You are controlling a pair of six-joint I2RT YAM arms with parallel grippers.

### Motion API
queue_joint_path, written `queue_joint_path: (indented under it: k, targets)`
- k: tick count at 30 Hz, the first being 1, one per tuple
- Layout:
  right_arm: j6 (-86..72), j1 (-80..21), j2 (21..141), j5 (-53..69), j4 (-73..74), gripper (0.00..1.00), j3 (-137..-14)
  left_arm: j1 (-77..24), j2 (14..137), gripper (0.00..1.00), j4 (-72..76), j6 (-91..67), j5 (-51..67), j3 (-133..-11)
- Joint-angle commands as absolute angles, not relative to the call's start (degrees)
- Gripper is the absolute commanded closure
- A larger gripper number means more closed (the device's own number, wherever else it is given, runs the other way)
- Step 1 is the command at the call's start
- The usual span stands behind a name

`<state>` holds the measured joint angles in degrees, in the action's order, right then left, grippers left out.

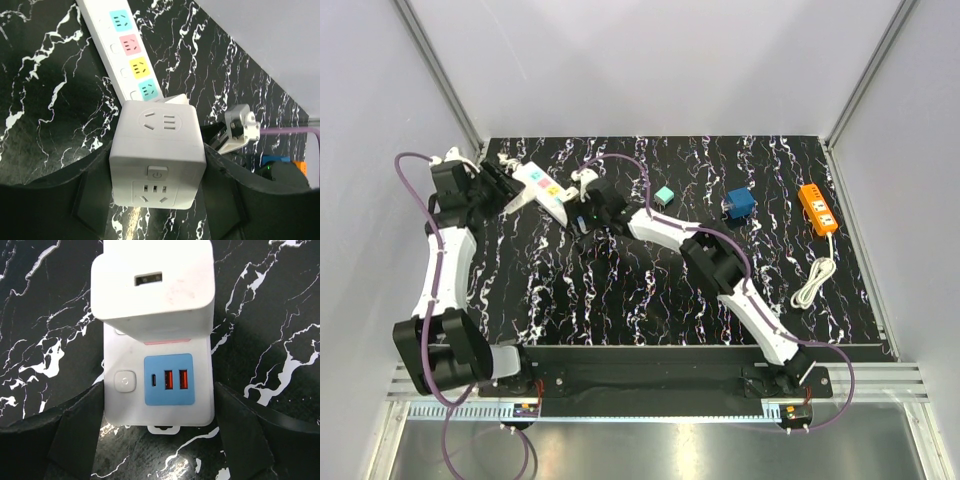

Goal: Insert the plug

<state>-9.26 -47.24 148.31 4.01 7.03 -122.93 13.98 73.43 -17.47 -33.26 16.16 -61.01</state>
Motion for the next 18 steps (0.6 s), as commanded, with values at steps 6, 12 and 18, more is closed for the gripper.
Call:
queue_joint_path:
  k: [6,12,18]
  targets:
    - [-0.4,-46.8,126.0,10.1,-19.9,0.79,-85.3,6.0,78.2,1.00,-31.4,-13.7,12.4,-77.8]
    - [1.4,-46.9,116.6,13.9,-22.8,0.83,-70.8,1.3,79.8,1.00,-38.0,-5.5,10.2,-80.4]
    - [-1.8,-46.9,112.9,12.0,-27.3,0.83,-61.4,-5.4,82.8,1.00,-42.9,-1.9,9.6,-80.6]
